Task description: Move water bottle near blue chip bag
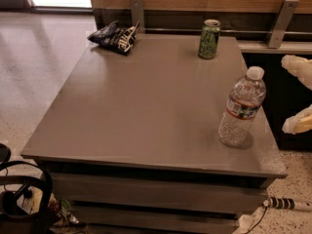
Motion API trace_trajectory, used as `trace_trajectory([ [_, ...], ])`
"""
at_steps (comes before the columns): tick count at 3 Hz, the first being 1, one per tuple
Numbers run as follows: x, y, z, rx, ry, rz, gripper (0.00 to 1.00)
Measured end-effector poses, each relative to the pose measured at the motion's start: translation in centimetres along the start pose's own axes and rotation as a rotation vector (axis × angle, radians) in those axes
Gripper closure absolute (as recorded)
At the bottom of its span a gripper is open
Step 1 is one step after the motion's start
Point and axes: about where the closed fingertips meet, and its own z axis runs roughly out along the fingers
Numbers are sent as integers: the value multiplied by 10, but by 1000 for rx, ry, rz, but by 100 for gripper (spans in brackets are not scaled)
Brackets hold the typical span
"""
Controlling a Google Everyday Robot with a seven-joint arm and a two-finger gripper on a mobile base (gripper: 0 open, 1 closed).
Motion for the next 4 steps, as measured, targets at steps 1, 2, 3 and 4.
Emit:
trace_trajectory([
  [1,9,-1,11,-1,-35,12,0],
  [2,17,3,24,1,-42,7,0],
  [3,27,6,43,-6,-24,15,4],
  [4,32,6,49,-8,-14,28,25],
])
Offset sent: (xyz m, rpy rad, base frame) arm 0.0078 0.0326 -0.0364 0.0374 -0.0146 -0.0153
